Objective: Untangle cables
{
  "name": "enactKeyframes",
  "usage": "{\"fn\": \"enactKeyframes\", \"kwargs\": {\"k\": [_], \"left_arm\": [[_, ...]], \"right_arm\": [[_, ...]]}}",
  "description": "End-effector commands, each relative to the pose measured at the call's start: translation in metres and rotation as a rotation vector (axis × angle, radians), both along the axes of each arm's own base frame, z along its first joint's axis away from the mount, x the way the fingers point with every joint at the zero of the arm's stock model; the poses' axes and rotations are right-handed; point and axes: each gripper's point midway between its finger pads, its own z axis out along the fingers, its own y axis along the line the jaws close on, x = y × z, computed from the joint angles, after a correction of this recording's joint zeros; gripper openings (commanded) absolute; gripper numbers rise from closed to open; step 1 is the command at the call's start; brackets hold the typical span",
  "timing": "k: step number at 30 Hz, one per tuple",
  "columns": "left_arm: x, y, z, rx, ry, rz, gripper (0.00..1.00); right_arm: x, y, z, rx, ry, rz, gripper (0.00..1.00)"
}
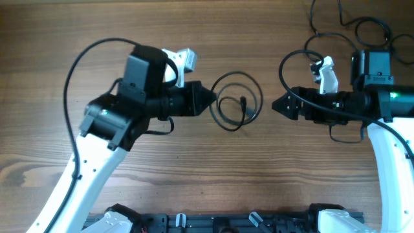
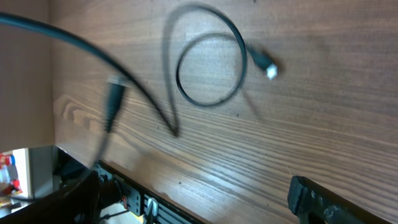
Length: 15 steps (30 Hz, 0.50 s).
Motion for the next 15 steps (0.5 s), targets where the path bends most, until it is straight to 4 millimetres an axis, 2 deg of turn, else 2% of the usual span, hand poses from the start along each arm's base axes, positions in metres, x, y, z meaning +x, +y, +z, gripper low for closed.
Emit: {"fn": "enactKeyframes", "kwargs": {"k": [1,9,10,11,12,14,15], "left_arm": [[-0.006,-0.008,0.047,-0.107,-0.059,-0.033,0.04],[-0.012,-0.024,0.077,-0.273,-0.008,-0.069,0.04],[-0.012,-0.025,0.079,-0.29,0.007,-0.061,0.04],[-0.013,-0.026,0.083,-0.308,0.013,-0.068,0.04],[-0.015,-0.029,0.09,-0.333,-0.002,-0.098,0.04],[-0.013,-0.025,0.092,-0.333,-0.016,-0.081,0.04],[-0.01,-0.02,0.091,-0.331,-0.012,-0.064,0.04]], "right_arm": [[-0.003,0.009,-0.009,0.042,-0.005,0.064,1.0],[0.015,0.027,0.015,0.173,-0.149,0.126,0.99],[0.016,0.027,0.015,0.172,-0.15,0.126,0.92],[0.016,0.025,0.013,0.153,-0.155,0.127,0.8],[0.021,0.011,0.0,0.044,-0.145,0.088,0.63],[0.03,-0.033,-0.027,-0.199,-0.05,-0.124,0.55],[0.031,-0.06,-0.036,-0.323,-0.005,-0.252,0.47]]}}
